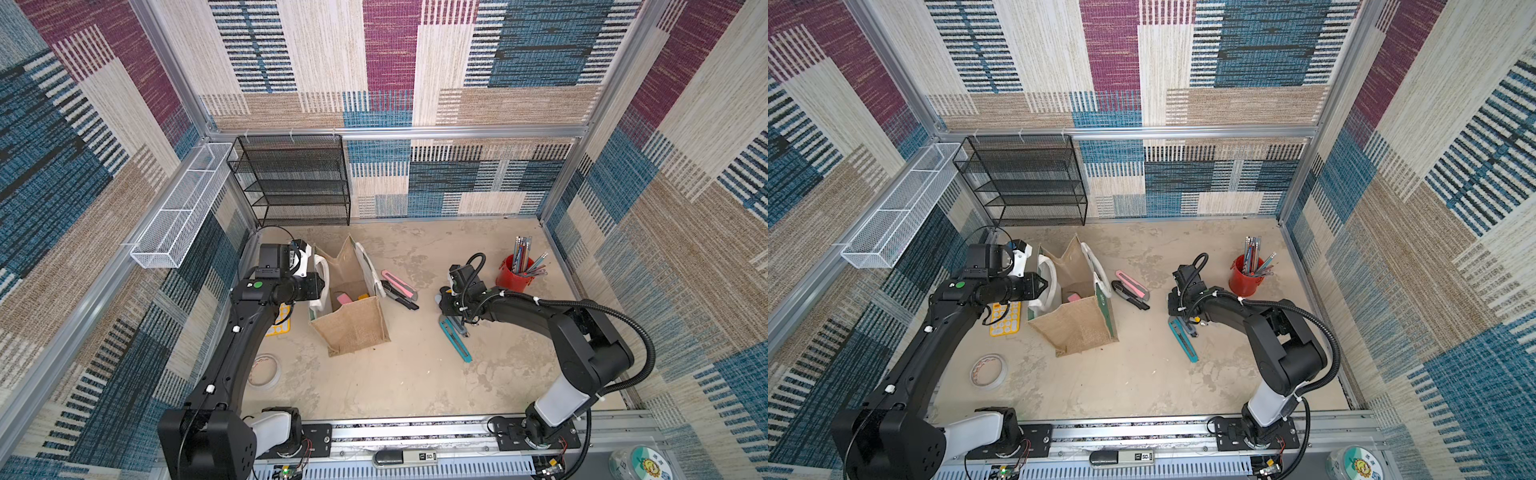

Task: Place the art knife into the pouch
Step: Pick up the utility knife at the center of the board.

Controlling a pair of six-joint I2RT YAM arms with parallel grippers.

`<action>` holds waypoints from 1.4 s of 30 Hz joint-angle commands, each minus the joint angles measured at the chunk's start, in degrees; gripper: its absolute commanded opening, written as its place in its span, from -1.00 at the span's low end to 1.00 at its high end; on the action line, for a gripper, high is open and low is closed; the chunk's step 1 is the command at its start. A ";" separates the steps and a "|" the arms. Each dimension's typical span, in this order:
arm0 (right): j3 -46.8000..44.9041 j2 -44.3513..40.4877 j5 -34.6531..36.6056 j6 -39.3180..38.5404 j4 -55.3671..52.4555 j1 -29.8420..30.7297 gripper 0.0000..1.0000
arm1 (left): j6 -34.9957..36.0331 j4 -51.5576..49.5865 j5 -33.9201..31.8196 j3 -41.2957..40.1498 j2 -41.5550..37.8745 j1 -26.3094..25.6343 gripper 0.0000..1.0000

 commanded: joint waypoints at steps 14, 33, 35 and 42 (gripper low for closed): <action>-0.55 3.87 2.30 -1.33 0.44 0.06 -0.19 | 0.66 -0.43 1.02 0.20 -0.06 0.09 -0.45; 0.48 3.51 4.85 -1.96 -1.30 0.06 -0.44 | 0.66 -0.42 0.78 0.15 -0.12 0.08 -0.45; 0.63 3.35 4.99 -1.92 -1.29 0.05 -0.45 | 0.66 -0.46 0.76 0.15 -0.15 0.08 -0.45; 1.17 3.24 5.57 -1.96 -1.29 0.06 -0.51 | 0.66 -0.46 0.76 0.07 -0.08 0.09 -0.45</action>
